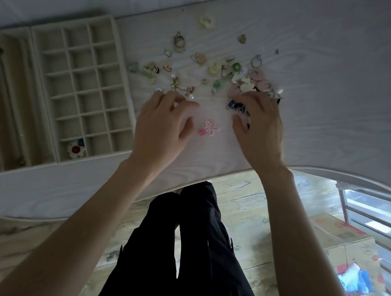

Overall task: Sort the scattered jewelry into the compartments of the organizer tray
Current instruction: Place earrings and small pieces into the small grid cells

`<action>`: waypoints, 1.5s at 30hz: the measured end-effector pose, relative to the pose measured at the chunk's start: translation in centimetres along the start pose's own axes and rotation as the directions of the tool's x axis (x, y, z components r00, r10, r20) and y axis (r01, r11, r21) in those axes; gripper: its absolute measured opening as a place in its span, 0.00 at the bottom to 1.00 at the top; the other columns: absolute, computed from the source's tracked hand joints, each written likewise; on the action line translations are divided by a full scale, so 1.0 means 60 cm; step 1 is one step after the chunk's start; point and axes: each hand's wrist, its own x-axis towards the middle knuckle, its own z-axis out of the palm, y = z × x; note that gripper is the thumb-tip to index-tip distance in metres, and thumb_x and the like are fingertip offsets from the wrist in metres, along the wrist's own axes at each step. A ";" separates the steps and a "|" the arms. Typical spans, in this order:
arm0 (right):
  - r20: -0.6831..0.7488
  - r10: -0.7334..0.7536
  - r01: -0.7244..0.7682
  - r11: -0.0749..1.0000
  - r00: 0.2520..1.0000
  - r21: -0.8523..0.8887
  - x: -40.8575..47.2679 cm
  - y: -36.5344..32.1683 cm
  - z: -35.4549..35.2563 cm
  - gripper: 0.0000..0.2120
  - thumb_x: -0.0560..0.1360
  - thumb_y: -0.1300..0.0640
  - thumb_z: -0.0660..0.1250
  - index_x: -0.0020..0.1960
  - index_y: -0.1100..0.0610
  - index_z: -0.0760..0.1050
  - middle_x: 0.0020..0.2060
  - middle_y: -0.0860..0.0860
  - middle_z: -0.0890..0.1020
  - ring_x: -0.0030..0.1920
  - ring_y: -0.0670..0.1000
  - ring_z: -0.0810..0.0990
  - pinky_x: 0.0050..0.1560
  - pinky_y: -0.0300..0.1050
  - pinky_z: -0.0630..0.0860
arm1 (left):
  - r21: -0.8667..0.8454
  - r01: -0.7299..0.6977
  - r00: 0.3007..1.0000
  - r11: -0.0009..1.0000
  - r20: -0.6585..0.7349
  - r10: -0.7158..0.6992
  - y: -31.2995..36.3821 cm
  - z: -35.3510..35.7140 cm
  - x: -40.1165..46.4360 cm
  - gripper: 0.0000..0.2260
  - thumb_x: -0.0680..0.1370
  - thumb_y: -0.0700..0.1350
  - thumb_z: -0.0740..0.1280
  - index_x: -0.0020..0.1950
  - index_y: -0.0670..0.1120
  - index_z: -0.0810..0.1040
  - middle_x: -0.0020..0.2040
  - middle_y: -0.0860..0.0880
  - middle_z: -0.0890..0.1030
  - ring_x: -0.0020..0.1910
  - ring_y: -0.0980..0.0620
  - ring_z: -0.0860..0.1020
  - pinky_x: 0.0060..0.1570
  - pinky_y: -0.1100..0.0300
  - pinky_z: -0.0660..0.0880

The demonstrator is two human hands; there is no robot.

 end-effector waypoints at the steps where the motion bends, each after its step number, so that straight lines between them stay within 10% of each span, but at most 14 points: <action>1: 0.020 -0.006 0.005 0.999 1.000 0.034 -0.004 0.000 -0.001 0.14 0.69 0.67 0.67 0.55 0.62 0.78 0.53 0.56 0.79 0.53 0.56 0.75 0.52 0.46 0.74 | -0.039 0.024 1.000 0.999 -0.010 -0.025 0.000 -0.002 0.000 0.11 0.75 0.42 0.64 0.55 0.43 0.81 0.48 0.44 0.79 0.49 0.43 0.75 0.52 0.51 0.72; 7: -0.105 0.095 -0.068 0.969 0.990 0.239 -0.024 0.015 -0.035 0.19 0.70 0.73 0.63 0.59 0.63 0.77 0.55 0.57 0.77 0.52 0.50 0.78 0.52 0.38 0.76 | -0.159 -0.008 0.998 0.987 0.058 0.018 0.033 0.019 0.021 0.12 0.74 0.44 0.69 0.57 0.44 0.80 0.51 0.46 0.80 0.51 0.47 0.75 0.54 0.59 0.67; 20: 0.097 0.079 -0.056 0.974 0.992 -0.222 0.068 0.004 -0.011 0.14 0.73 0.53 0.69 0.57 0.56 0.77 0.53 0.54 0.79 0.54 0.57 0.73 0.52 0.45 0.66 | -0.026 -0.026 0.998 0.999 0.056 0.027 0.064 0.062 0.088 0.09 0.72 0.45 0.72 0.51 0.48 0.82 0.48 0.46 0.80 0.49 0.43 0.76 0.48 0.51 0.70; 30: -0.021 0.104 -0.086 0.908 0.994 0.409 0.038 -0.054 -0.077 0.02 0.72 0.59 0.71 0.43 0.57 0.79 0.37 0.47 0.78 0.32 0.44 0.75 0.35 0.32 0.70 | -0.344 0.018 0.999 0.939 -0.031 -0.031 0.042 -0.005 0.061 0.07 0.75 0.48 0.70 0.50 0.47 0.81 0.45 0.50 0.80 0.42 0.55 0.74 0.44 0.64 0.69; 33: 0.095 0.143 -0.172 0.785 0.985 0.595 0.015 -0.112 -0.080 0.04 0.75 0.60 0.69 0.44 0.53 0.75 0.38 0.46 0.80 0.35 0.44 0.81 0.35 0.34 0.72 | -0.494 0.087 0.986 0.865 -0.082 -0.146 0.023 -0.056 0.014 0.07 0.77 0.45 0.69 0.54 0.45 0.80 0.39 0.49 0.73 0.35 0.57 0.69 0.37 0.68 0.66; 38: 0.348 0.158 -0.372 0.583 0.924 0.722 -0.015 -0.217 -0.022 0.06 0.76 0.62 0.67 0.43 0.54 0.72 0.34 0.48 0.79 0.31 0.45 0.80 0.30 0.37 0.72 | -0.838 0.313 0.903 0.448 0.117 -0.413 -0.009 -0.118 -0.077 0.12 0.76 0.47 0.68 0.58 0.50 0.71 0.36 0.54 0.76 0.35 0.55 0.75 0.36 0.60 0.74; 45: 0.606 0.006 -0.514 0.534 0.796 0.671 -0.042 -0.324 0.045 0.12 0.80 0.58 0.59 0.44 0.50 0.79 0.38 0.48 0.83 0.42 0.47 0.82 0.37 0.37 0.73 | -0.592 0.327 0.891 0.736 -0.066 -0.449 -0.083 -0.169 -0.187 0.16 0.72 0.43 0.74 0.57 0.49 0.74 0.51 0.46 0.78 0.47 0.54 0.78 0.44 0.62 0.77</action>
